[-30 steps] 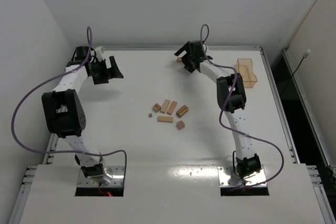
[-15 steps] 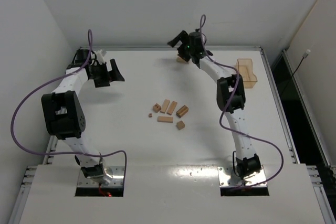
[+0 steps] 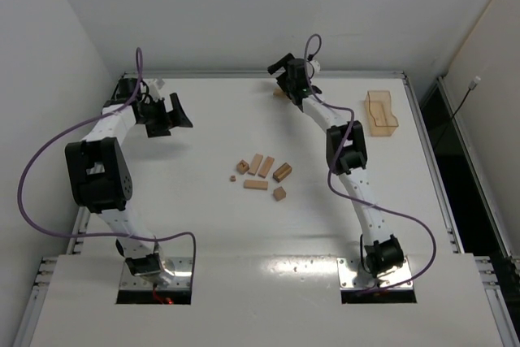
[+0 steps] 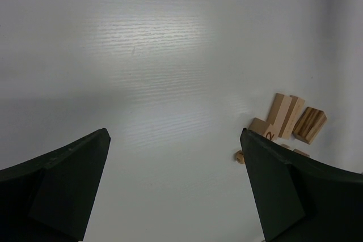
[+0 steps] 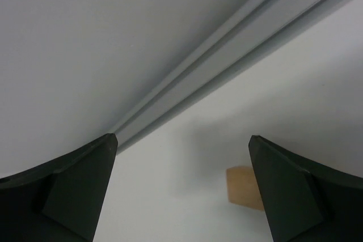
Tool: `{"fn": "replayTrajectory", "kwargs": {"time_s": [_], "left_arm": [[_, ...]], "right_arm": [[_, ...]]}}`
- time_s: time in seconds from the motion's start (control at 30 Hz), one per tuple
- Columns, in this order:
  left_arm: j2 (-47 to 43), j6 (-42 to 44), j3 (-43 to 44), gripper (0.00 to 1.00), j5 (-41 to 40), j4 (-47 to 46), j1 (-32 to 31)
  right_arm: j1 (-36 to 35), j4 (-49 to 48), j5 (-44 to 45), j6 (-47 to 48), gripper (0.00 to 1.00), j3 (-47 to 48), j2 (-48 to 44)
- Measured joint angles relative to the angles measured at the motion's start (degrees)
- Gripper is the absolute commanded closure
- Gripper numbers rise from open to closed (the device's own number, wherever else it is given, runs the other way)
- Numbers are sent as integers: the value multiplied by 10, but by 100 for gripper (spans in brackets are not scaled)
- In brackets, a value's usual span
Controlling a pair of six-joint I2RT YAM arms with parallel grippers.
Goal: Build the wood block tower
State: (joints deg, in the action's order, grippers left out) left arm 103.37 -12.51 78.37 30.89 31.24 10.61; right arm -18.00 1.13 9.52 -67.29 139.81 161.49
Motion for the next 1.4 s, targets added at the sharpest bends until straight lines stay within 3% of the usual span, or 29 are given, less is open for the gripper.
{"fn": "replayTrajectory", "kwargs": {"time_s": [0.27,0.5,0.93,1.2,1.3,1.37,1.4], "left_arm": [[7,-2,1,0,2,0,3],[17,-3,2,0,2,0,3],[16,-5,2,0,6,0,4],[-32,-2,-5,0,16,-1,4],[-45,-2,-17,0,19,0,4],[-46,-2,-19,0,20,0,4],[-46,-3,-20,0,19,1,4]], "right_arm": [[-1,16,39,-31,0,14,7],[0,5,12,-40,0,-28,-16],[-14,-13,-139,-20,0,-380,-231],[-27,-72,-238,54,0,-465,-269],[-26,-59,-248,100,0,-460,-274],[-22,18,-259,157,0,-380,-255],[-19,71,-264,194,0,-295,-227]]}}
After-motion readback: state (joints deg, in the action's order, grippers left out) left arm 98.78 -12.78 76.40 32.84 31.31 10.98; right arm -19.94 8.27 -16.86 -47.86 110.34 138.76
